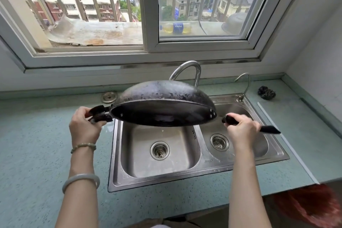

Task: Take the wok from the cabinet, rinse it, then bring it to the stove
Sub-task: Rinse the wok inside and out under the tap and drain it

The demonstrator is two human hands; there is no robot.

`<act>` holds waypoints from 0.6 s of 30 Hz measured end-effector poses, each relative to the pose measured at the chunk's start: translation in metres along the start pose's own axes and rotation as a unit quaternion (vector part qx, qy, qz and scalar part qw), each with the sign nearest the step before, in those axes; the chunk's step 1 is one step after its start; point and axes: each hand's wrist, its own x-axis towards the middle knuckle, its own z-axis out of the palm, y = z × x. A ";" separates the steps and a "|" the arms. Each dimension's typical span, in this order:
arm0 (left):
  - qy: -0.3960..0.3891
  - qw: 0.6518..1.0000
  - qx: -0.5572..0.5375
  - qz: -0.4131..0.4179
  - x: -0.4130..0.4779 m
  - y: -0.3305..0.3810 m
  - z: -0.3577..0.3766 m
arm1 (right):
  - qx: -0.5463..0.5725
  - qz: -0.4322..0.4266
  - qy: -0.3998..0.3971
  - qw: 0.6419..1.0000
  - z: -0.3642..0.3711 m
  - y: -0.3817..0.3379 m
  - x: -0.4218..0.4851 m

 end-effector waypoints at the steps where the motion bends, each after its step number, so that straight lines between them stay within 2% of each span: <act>1: 0.009 1.000 -0.007 0.004 0.003 0.004 -0.001 | 0.001 -0.013 0.013 1.000 -0.006 -0.005 0.007; 6: 0.037 0.998 -0.035 0.025 0.015 0.018 -0.008 | 0.038 -0.025 0.055 0.997 -0.019 -0.017 0.018; 9: 0.007 0.999 -0.001 0.038 0.007 -0.002 0.001 | 0.046 0.031 0.002 0.998 0.000 -0.004 -0.004; 12: -0.036 0.999 0.032 0.004 -0.010 -0.021 0.010 | 0.019 0.064 -0.042 0.997 0.018 0.016 -0.020; 15: -0.057 0.997 0.039 -0.020 -0.012 -0.023 0.013 | -0.013 0.049 -0.033 0.998 0.015 0.019 -0.013; 18: -0.035 0.999 0.022 -0.009 -0.002 -0.012 0.010 | -0.024 0.005 0.000 1.000 0.000 0.006 0.002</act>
